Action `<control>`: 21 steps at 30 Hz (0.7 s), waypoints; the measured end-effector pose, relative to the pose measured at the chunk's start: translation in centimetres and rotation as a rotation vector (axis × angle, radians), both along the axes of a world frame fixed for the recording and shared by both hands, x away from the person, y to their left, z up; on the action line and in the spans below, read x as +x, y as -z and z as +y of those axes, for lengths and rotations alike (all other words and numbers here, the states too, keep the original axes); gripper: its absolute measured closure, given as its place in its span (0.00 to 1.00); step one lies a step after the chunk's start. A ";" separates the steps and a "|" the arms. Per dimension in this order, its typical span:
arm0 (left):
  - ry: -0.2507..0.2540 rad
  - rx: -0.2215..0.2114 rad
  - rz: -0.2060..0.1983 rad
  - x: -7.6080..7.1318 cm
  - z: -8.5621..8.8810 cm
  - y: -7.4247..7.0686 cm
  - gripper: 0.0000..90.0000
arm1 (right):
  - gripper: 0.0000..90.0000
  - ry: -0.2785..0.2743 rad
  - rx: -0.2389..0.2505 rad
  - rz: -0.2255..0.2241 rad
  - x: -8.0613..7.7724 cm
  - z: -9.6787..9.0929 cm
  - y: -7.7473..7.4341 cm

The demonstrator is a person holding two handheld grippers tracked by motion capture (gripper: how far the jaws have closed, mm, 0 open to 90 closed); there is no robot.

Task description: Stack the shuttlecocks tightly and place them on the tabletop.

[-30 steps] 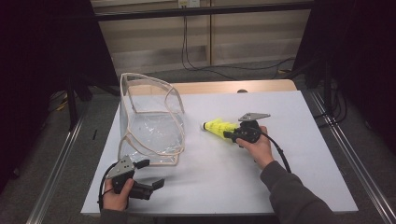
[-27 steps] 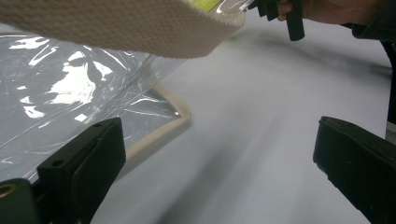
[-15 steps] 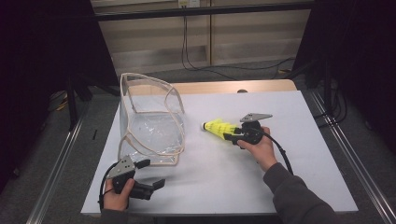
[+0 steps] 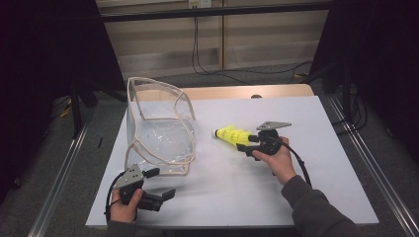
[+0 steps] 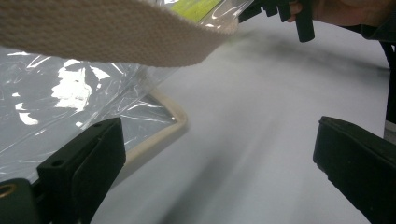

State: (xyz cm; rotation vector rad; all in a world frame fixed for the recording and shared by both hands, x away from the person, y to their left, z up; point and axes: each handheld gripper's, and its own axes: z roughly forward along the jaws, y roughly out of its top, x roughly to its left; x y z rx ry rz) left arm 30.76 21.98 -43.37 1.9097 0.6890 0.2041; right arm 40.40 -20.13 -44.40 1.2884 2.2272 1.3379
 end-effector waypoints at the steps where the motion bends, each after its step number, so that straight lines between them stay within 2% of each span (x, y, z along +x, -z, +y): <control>1: 0.000 0.000 0.000 0.0 0.0 0.0 0.03 | 0.34 0.003 -0.001 0.002 -0.1 0.1 -0.1; 6: 0.004 0.002 -0.003 0.0 0.0 -0.1 0.03 | 0.25 0.026 -0.004 -0.005 -0.3 0.4 -0.1; 12: 0.006 -0.001 -0.004 0.0 0.0 -0.1 0.03 | 0.18 0.038 -0.018 -0.017 -0.3 1.2 0.0; 21: 0.003 -0.001 -0.001 0.0 0.1 0.0 0.03 | 0.20 0.053 -0.020 -0.027 0.0 2.0 0.4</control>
